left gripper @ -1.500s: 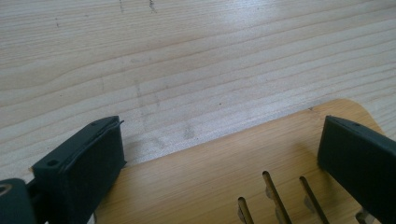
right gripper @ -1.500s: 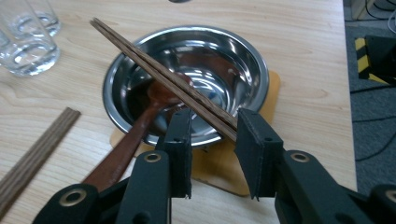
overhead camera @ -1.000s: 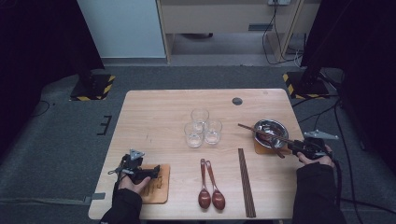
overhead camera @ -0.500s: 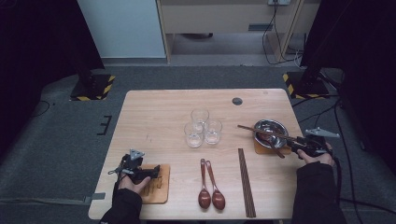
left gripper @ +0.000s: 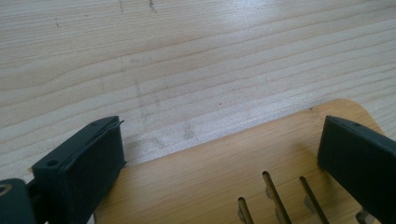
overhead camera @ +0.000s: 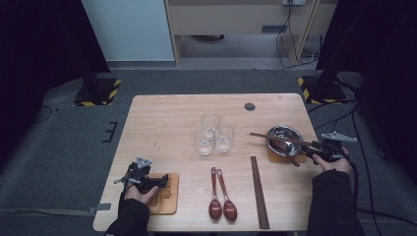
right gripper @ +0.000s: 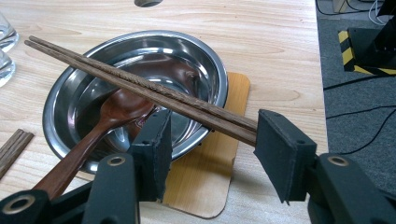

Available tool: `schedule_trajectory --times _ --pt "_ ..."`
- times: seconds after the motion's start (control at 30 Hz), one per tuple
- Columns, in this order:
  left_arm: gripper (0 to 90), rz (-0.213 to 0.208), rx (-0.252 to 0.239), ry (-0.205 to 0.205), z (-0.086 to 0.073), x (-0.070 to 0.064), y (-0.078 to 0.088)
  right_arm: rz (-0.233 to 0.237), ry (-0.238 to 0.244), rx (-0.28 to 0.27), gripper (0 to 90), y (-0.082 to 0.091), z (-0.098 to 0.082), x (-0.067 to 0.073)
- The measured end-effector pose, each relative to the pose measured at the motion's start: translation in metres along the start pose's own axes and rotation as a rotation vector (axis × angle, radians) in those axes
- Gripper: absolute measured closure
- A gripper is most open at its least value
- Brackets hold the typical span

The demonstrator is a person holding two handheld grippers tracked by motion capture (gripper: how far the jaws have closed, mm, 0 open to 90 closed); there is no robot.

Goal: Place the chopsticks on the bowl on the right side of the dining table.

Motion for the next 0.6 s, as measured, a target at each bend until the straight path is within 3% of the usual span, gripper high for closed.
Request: schedule_trajectory --times 0.27,0.6 --pt "0.0 0.000 0.000 0.000 0.000 0.000 0.000 0.049 -0.003 -0.047 46.4 0.004 0.015 0.014" --pt "0.0 0.000 0.001 0.000 0.000 0.000 0.000 0.081 0.041 -0.040 46.7 -0.015 0.033 0.035"
Point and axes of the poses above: each handheld gripper's, and its own axes: y roughly backward along the jaws, z roughly out of its top, x roughly to its left, the point moved 8 cm from there along -y, roughly forward along the jaws, and after that the axes turned 1 degree about y, right-handed, at the moved point
